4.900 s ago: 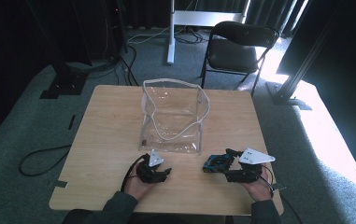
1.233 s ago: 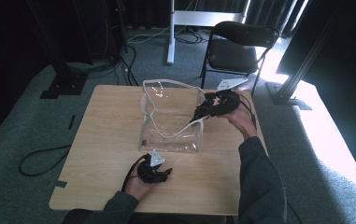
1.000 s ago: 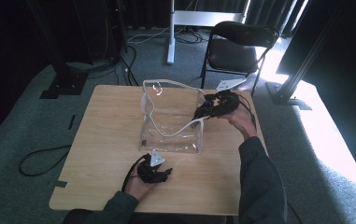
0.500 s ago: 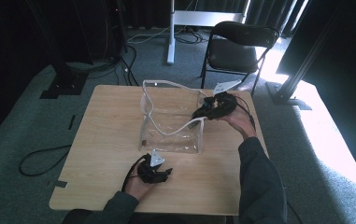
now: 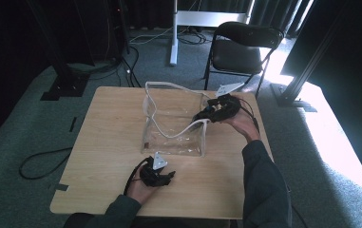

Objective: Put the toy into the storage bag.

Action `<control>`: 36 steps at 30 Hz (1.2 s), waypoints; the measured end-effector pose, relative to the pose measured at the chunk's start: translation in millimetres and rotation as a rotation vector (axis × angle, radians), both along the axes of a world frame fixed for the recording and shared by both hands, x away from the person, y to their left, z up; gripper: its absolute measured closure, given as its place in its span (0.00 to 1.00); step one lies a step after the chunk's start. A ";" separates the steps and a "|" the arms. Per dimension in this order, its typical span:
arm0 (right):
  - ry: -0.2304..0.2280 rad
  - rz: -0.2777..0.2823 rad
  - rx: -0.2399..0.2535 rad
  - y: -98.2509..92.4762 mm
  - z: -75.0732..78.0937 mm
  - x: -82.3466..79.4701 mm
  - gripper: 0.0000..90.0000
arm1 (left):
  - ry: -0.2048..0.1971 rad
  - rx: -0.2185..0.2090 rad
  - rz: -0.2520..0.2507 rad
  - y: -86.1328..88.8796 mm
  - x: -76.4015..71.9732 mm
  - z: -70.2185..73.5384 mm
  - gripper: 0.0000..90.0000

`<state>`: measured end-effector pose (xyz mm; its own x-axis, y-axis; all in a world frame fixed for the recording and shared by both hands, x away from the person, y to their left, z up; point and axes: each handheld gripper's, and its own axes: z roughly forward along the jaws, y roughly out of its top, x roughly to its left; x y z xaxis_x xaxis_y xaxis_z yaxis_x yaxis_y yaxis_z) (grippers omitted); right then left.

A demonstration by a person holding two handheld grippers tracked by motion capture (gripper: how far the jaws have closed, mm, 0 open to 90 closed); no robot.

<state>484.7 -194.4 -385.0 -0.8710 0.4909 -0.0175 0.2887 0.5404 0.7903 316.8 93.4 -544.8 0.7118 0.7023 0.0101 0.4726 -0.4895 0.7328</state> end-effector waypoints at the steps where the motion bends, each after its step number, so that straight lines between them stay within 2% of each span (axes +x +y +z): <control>1: 0.000 -0.001 0.000 0.0 -0.1 0.0 0.26 | 0.000 0.000 0.000 0.0 0.0 0.0 0.46; 12: -0.011 -0.010 0.006 -1.3 0.7 -1.7 0.27 | 0.000 -0.003 -0.001 -0.9 -0.5 -0.1 0.45; 14: -0.025 -0.018 0.006 -2.3 1.0 -3.6 0.28 | 0.000 -0.002 -0.002 -0.9 -0.6 -0.1 0.45; 17: -0.075 -0.044 -0.002 -4.8 3.2 -11.4 0.28 | 0.001 -0.003 -0.002 -0.8 -0.5 -0.1 0.45; 20: -0.133 -0.088 0.020 -13.1 7.6 -23.9 0.28 | 0.000 -0.003 -0.002 -0.9 -0.5 -0.2 0.45; 23: -0.192 -0.142 0.063 -30.2 11.1 -42.9 0.28 | -0.002 -0.001 -0.003 -0.9 -0.5 -0.2 0.45; 26: -0.232 -0.208 0.119 -49.8 11.7 -63.6 0.27 | -0.002 -0.001 -0.002 -0.9 -0.5 -0.1 0.45; 28: -0.213 -0.226 0.193 -62.4 6.4 -78.4 0.26 | -0.002 -0.005 0.001 -1.1 -0.5 -0.3 0.45; 30: -0.219 -0.245 0.178 -66.6 -1.8 -89.1 0.25 | -0.001 -0.002 -0.001 -1.0 -0.6 -0.1 0.45; 32: -0.206 -0.266 0.158 -68.9 -14.7 -101.1 0.24 | -0.002 -0.005 0.000 -1.1 -0.5 -0.3 0.45; 33: -0.194 -0.274 0.164 -69.9 -21.0 -106.4 0.24 | -0.003 -0.005 0.000 -1.1 -0.5 -0.3 0.45; 36: -0.117 -0.264 0.254 -73.4 -43.8 -121.4 0.24 | -0.002 -0.005 0.000 -1.1 -0.6 -0.3 0.45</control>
